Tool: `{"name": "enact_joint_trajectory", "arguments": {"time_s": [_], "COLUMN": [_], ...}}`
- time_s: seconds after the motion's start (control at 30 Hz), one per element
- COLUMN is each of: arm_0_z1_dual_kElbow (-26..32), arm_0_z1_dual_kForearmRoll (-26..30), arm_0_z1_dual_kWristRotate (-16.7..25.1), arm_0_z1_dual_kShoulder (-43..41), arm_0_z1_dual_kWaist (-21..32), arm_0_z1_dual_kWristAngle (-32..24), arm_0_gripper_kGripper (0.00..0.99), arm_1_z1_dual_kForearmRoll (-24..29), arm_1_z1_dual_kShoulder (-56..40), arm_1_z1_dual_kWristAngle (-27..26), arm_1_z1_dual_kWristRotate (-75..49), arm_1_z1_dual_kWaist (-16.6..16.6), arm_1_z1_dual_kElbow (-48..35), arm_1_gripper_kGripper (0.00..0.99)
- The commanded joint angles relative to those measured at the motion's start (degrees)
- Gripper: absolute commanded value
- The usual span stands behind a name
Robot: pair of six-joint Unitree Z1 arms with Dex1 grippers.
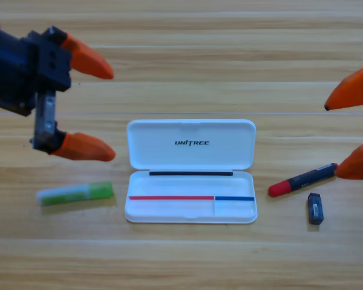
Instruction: Clean up eraser and pencils
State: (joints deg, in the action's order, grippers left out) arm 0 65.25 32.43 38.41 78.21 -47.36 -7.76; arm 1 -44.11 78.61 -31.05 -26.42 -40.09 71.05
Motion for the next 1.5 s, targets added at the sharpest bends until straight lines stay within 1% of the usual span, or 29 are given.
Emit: {"name": "enact_joint_trajectory", "arguments": {"time_s": [0.03,0.4,0.47,0.53,0.6,0.67,0.7,0.8,0.83,0.87,0.9,1.0,1.03,1.1,1.13,1.23,1.33,1.37,1.43,1.5], "arm_0_z1_dual_kElbow": [-0.9,-0.1,-0.2,-0.1,0.0,0.3,0.8,2.2,2.7,3.0,3.3,5.4,5.9,6.0,6.2,6.3,8.0,8.9,13.2,17.5], "arm_0_z1_dual_kForearmRoll": [0.5,2.2,2.7,3.1,3.5,4.0,4.6,6.6,7.2,7.9,8.6,12.6,13.5,14.3,14.3,14.9,15.9,16.4,20.4,23.9], "arm_0_z1_dual_kWristRotate": [-1.9,-1.8,-1.2,-0.6,0.1,0.4,0.5,1.4,2.3,3.6,5.4,13.1,15.6,20.0,21.4,27.2,30.4,30.5,30.1,28.6], "arm_0_z1_dual_kShoulder": [3.2,3.7,3.2,2.7,2.5,2.4,2.4,2.6,2.7,2.7,2.7,3.0,3.0,3.3,3.6,4.5,6.5,7.6,11.9,16.3], "arm_0_z1_dual_kWaist": [-1.1,-1.1,-1.1,-1.0,-1.0,-0.9,-0.6,-0.1,0.0,0.3,0.8,3.2,4.4,6.1,7.0,11.0,15.0,16.5,18.4,19.5], "arm_0_z1_dual_kWristAngle": [0.5,0.5,0.6,0.6,0.6,0.9,1.1,1.4,1.9,2.2,2.3,2.3,2.6,5.0,6.4,8.4,8.5,8.7,9.1,9.3], "arm_0_gripper_kGripper": [0.986,0.988,0.986,0.986,0.986,0.986,0.986,0.986,0.986,0.986,0.985,0.982,0.979,0.977,0.976,0.974,0.974,0.974,0.974,0.96], "arm_1_z1_dual_kForearmRoll": [1.1,1.4,1.5,1.6,1.7,2.1,1.8,1.8,1.7,1.6,0.9,-2.0,-3.2,-4.1,-4.2,-4.3,-4.3,-4.3,-4.3,-4.3], "arm_1_z1_dual_kShoulder": [1.7,1.5,1.5,1.1,0.8,0.4,0.4,1.6,2.8,4.0,5.5,10.7,12.4,15.6,17.1,22.0,25.9,26.8,28.2,29.1], "arm_1_z1_dual_kWristAngle": [-0.9,-0.7,1.2,5.7,11.9,16.1,20.2,33.2,35.5,36.3,36.5,36.7,36.1,31.6,30.2,29.7,27.2,26.8,26.7,27.3], "arm_1_z1_dual_kWristRotate": [0.8,2.3,4.5,7.3,9.6,12.0,13.1,16.9,19.0,21.1,22.5,27.4,28.1,29.0,30.6,37.8,41.5,41.7,45.0,47.9], "arm_1_z1_dual_kWaist": [-1.3,-1.3,-1.3,-1.3,-1.3,-1.1,-0.7,-0.9,-1.0,-1.0,-1.0,-1.0,-1.0,-1.0,-1.0,-1.0,-1.0,-1.0,-1.4,-1.7], "arm_1_z1_dual_kElbow": [-2.1,-2.9,-2.8,-2.2,-1.5,-1.6,-1.8,-2.6,-2.6,-2.5,-2.4,-1.3,-0.7,-0.4,-0.4,-0.2,0.1,0.4,0.6,0.6], "arm_1_gripper_kGripper": [0.976,0.974,0.976,0.976,0.976,0.976,0.976,0.976,0.976,0.976,0.976,0.976,0.976,0.982,0.989,0.99,0.99,0.99,0.99,0.99]}}
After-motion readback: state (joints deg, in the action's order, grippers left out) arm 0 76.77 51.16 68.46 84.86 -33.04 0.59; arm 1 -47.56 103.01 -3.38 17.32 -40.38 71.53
